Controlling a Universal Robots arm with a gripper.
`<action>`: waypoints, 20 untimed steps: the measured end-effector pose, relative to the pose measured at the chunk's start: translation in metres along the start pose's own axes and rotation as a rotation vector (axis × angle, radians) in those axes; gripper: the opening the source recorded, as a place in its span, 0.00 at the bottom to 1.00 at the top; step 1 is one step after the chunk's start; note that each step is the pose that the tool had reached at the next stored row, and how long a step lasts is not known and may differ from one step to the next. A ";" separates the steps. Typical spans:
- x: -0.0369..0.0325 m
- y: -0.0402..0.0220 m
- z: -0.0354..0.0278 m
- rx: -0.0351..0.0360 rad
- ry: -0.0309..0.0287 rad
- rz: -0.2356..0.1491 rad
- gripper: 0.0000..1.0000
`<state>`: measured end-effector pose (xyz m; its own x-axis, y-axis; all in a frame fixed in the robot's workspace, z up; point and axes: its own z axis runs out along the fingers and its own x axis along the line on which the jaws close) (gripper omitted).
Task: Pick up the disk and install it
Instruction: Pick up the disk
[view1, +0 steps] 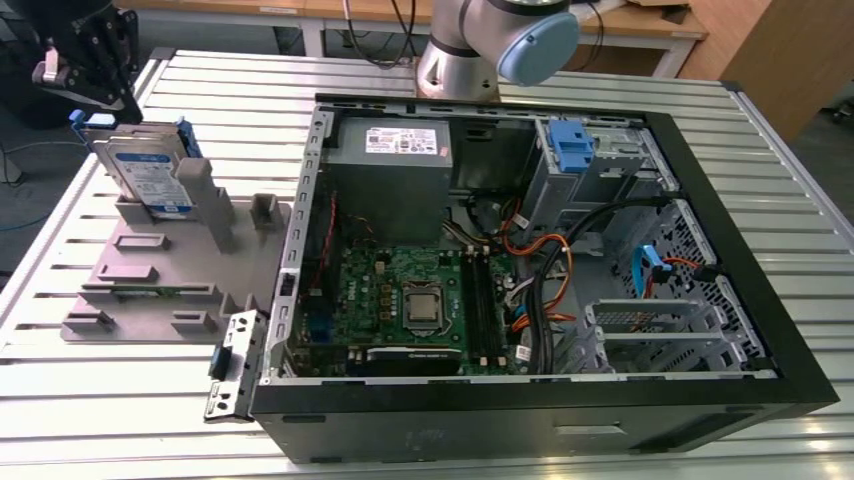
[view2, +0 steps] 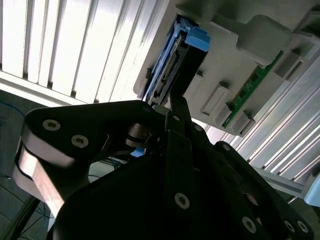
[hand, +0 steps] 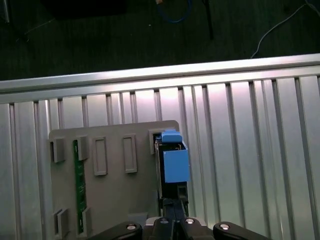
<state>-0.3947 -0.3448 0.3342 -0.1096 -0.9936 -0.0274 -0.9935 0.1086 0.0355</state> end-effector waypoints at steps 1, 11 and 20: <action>-0.0001 0.0000 0.0001 0.0001 -0.0001 0.000 0.11; -0.0015 0.0025 0.0003 -0.0002 -0.0008 0.000 0.11; -0.0016 0.0025 -0.0009 -0.0001 -0.0010 0.000 0.11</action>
<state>-0.3970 -0.3430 0.3352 -0.1095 -0.9936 -0.0284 -0.9935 0.1084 0.0356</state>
